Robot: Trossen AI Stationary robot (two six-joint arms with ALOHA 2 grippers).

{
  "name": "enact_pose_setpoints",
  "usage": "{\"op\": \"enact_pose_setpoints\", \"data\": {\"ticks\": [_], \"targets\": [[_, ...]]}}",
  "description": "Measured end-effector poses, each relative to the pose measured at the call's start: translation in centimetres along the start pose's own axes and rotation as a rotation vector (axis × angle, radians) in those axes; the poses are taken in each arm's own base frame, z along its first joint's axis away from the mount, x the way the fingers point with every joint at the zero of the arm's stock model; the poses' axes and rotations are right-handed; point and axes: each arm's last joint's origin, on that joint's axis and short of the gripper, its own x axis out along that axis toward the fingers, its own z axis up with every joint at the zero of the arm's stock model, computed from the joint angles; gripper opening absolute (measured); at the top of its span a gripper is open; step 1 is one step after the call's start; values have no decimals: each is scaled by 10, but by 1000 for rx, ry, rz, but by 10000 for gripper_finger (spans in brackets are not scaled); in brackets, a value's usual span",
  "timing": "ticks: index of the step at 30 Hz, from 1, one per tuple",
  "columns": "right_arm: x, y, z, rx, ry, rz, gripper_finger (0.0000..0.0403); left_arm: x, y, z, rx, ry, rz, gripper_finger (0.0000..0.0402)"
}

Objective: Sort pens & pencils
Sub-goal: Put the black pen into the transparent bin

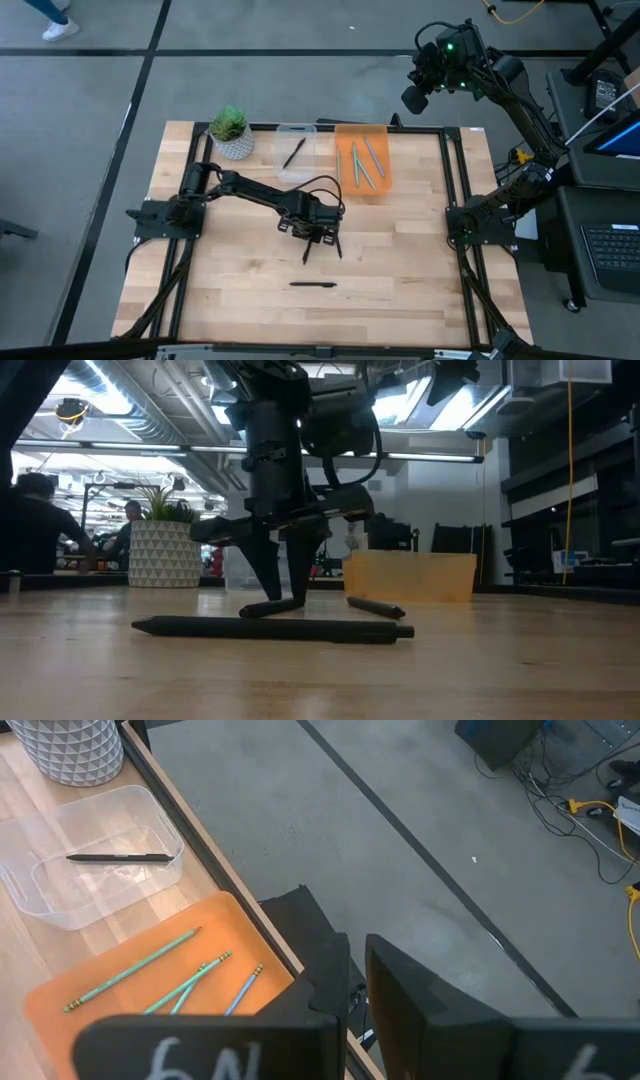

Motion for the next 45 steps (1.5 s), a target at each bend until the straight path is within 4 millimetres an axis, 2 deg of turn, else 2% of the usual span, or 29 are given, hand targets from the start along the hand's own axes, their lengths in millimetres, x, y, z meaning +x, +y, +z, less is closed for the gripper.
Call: {"op": "enact_pose_setpoints", "data": {"ticks": [13, 16, 22, 33, 39, 45], "targets": [[0, 1, 1, 4, -22, 44, 39, 2, 1, 0, 5, 13, 2, 91], [0, 1, 2, 4, -28, 46, 39, 2, 2, -1, 4, 15, 13, 76], [0, 1, 2, 5, -30, 45, 39, 2, 2, -1, 26, 17, 17, 15], [0, 1, 2, 5, -29, 45, 39, 0, 0, 0, 36, -2, 17, 14], [0, 1, 2, 4, -29, 44, 39, -19, -7, 1, 62, -30, 46, 13], [0, 1, 2, 4, -30, 44, 39, -58, -16, 1, 118, -21, 140, 13]]}}
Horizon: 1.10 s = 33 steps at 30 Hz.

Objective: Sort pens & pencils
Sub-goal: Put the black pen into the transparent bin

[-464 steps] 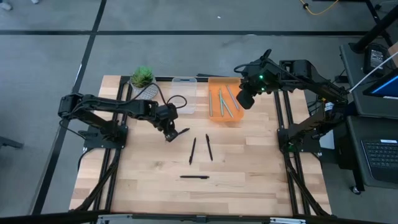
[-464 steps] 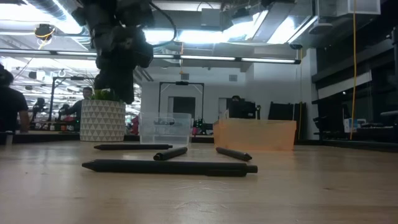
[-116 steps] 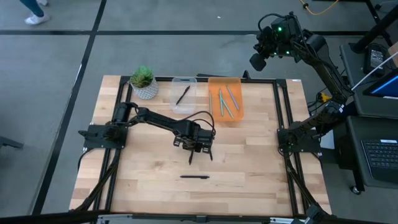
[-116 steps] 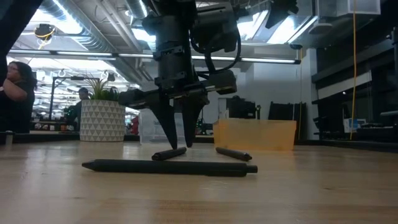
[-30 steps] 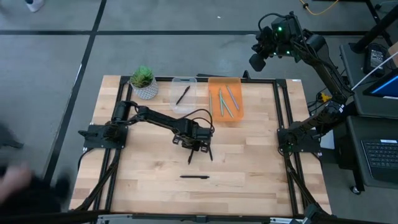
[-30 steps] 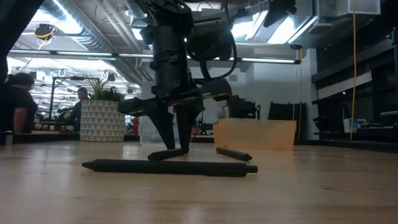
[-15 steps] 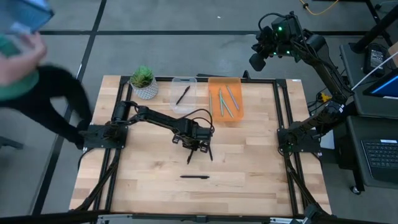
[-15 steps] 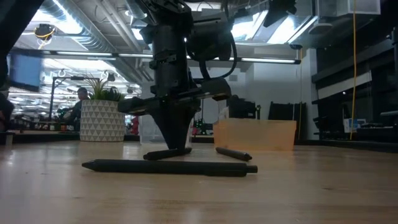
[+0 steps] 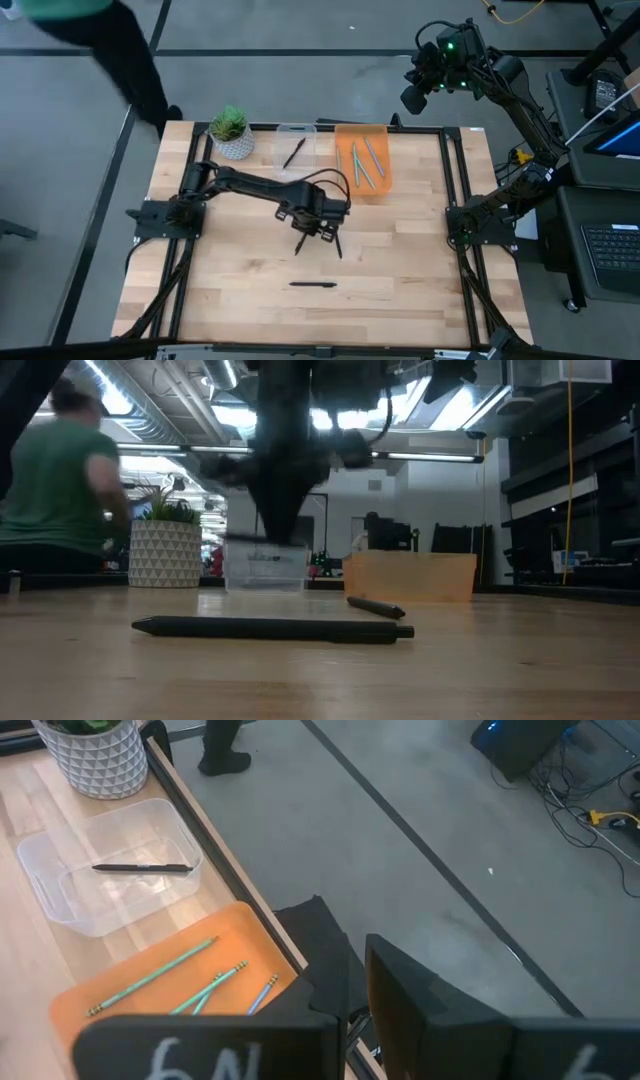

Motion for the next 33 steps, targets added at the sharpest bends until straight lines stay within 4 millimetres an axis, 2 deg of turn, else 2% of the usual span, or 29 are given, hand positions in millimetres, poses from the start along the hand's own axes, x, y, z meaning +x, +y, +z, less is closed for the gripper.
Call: {"op": "enact_pose_setpoints", "data": {"ticks": [7, 12, 18, 23, 28, 33], "targets": [[0, 0, 0, -1, 0, -1, 39, -63, -2, 2, 37, -75, 59, 13], [0, 0, 0, -2, -2, -1, 39, -90, 0, 2, 40, -111, 69, 12], [0, -1, 3, 0, -29, -8, 39, -97, 3, 3, 45, -107, 79, 12], [0, -1, 5, 4, -47, -13, 39, -98, 10, 16, 58, -93, 99, 12], [0, -1, 5, 12, -48, -13, 39, -99, 28, 51, 81, -87, 119, 12], [0, -1, 4, 18, -44, -12, 39, -101, 57, 96, 131, -89, 150, 12]]}}
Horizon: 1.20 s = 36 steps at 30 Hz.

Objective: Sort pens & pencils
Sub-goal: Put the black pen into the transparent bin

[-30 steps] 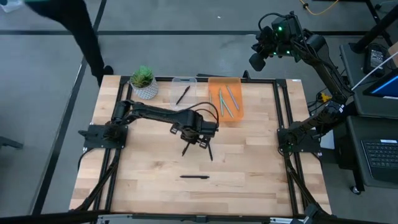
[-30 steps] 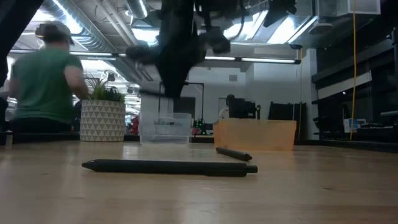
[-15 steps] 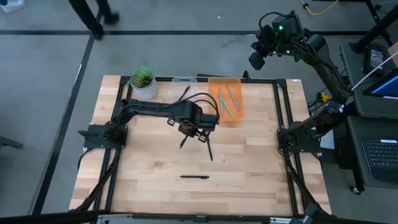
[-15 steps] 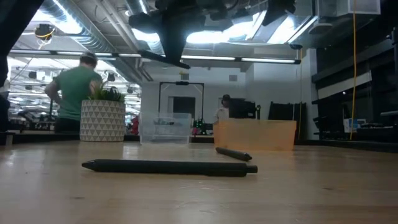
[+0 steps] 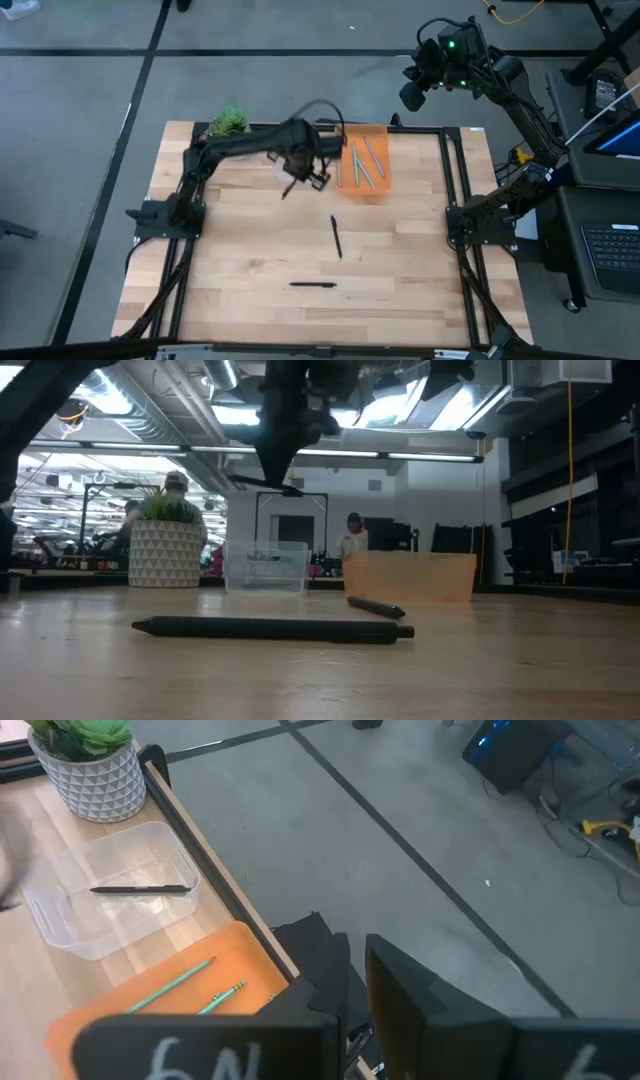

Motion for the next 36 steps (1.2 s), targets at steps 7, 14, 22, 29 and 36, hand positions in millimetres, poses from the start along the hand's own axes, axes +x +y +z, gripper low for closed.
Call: {"op": "enact_pose_setpoints", "data": {"ticks": [7, 14, 22, 29, 36], "targets": [[0, 0, -1, 15, 6, 1, 39, 10, 66, 56, 21, 5, 33, 12], [0, 0, 0, 40, -5, -2, 39, 26, 105, 91, 46, -18, 15, 12], [0, -1, 2, 44, -21, -6, 39, 70, 110, 116, 128, 63, -16, 12], [0, -1, 3, 46, -31, -9, 39, 81, 101, 123, 163, 31, -51, 12], [0, -1, 5, 48, -50, -13, 39, 81, 104, 128, 149, 2, -95, 12]]}}
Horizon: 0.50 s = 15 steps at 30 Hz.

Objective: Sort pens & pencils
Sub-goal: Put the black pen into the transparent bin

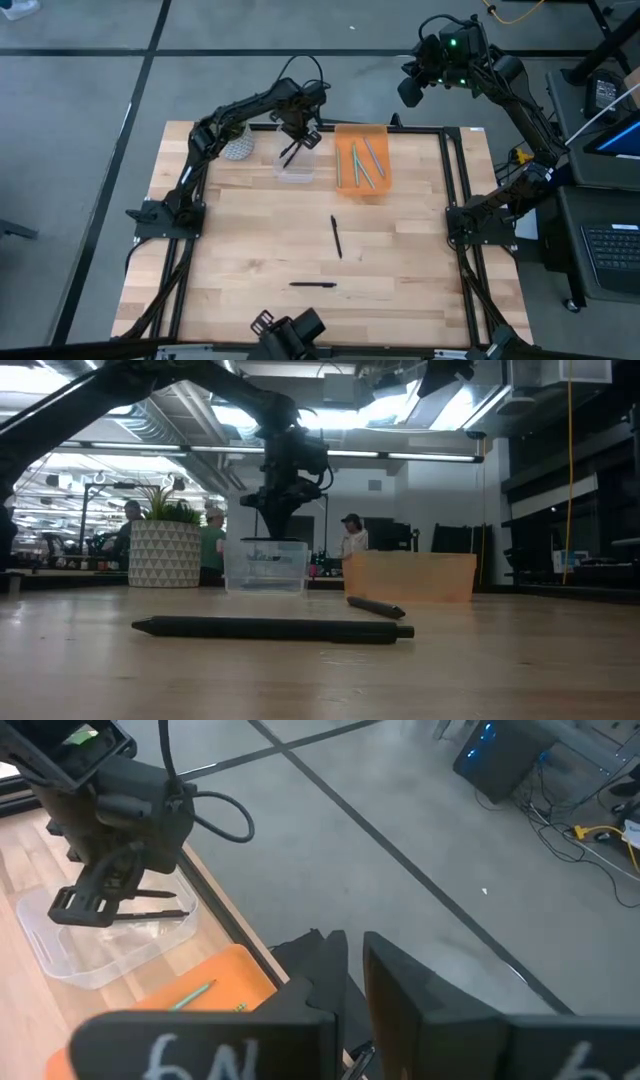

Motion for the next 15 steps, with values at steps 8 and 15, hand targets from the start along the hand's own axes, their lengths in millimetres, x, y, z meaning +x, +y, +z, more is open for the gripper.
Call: {"op": "enact_pose_setpoints", "data": {"ticks": [8, 15], "targets": [[0, 0, 0, 0, 1, 0, 39, 0, 3, 1, 3, 5, -10, 12], [0, 0, 0, 0, 1, 0, 39, 0, -1, 0, 20, 2, 1, 67]]}}
